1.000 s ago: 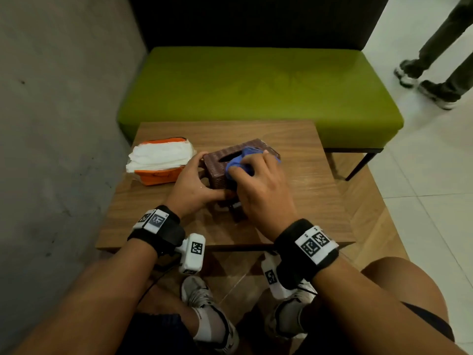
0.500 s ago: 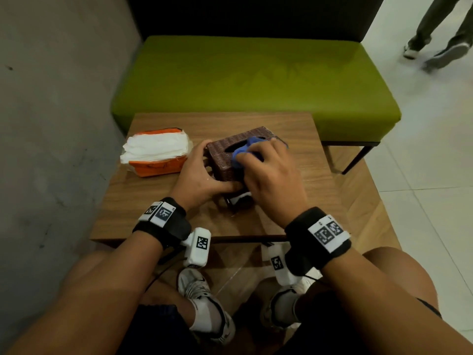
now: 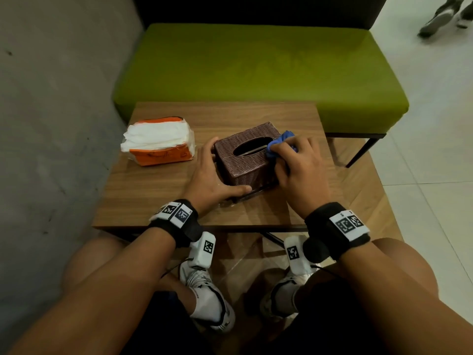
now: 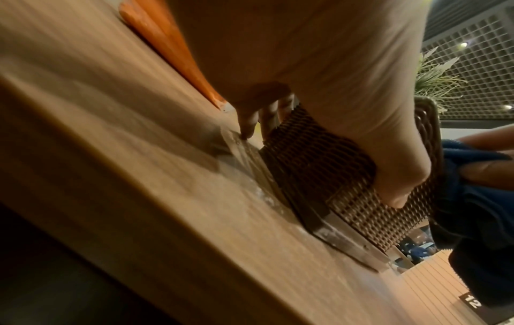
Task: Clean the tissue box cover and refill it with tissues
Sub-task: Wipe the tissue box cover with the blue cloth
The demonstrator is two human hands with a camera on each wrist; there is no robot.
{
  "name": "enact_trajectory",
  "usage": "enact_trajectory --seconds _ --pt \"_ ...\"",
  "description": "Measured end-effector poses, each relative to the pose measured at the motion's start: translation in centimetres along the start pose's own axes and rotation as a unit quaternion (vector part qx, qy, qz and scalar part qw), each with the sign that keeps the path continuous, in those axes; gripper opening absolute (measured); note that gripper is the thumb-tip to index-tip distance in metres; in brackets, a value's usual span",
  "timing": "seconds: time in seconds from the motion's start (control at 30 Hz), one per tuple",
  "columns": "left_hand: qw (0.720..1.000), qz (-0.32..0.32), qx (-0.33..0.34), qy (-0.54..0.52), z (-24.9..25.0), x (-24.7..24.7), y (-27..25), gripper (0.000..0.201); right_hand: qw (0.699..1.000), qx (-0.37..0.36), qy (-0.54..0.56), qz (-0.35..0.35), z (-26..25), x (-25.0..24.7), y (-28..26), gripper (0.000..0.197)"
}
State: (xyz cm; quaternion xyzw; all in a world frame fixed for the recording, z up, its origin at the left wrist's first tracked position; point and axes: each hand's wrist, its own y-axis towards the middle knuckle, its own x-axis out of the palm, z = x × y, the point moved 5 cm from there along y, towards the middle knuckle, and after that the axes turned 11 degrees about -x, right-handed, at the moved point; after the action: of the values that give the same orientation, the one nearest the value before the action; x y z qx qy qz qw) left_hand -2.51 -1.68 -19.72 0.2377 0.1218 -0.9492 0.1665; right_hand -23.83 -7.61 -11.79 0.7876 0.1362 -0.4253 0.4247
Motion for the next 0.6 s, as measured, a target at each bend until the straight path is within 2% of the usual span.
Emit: enact_trajectory --seconds 0.1,0.23,0.3,0.43,0.47,0.5,0.6 --pt "1.0 -0.002 -0.006 -0.013 0.4 -0.2 -0.1 0.135 1.0 -0.018 -0.003 -0.001 -1.2 0.0 -0.1 0.024" --pt "0.998 0.005 -0.011 -0.054 1.0 -0.8 -0.3 0.128 0.995 -0.093 0.003 -0.046 -4.8 0.6 0.0 0.025" --pt "0.997 0.009 -0.007 -0.073 1.5 -1.5 -0.4 0.121 0.993 -0.109 -0.006 -0.04 -4.5 -0.1 0.7 0.026" --pt "0.997 0.01 -0.003 -0.08 2.6 -3.0 -0.3 0.127 0.996 0.013 0.006 0.088 -0.8 -2.8 2.2 0.025" --pt "0.996 0.0 -0.006 -0.084 2.9 -3.0 -0.2 0.129 0.995 0.011 0.014 0.095 -1.7 -2.9 2.4 0.023" --pt "0.996 -0.014 -0.008 -0.091 3.3 -2.9 -0.1 0.13 0.996 -0.016 0.021 0.082 -3.6 -2.5 2.7 0.022" --pt "0.993 -0.055 0.001 -0.106 3.9 -2.5 0.0 0.122 0.992 -0.124 0.015 -0.014 -9.1 -1.0 2.3 0.02"
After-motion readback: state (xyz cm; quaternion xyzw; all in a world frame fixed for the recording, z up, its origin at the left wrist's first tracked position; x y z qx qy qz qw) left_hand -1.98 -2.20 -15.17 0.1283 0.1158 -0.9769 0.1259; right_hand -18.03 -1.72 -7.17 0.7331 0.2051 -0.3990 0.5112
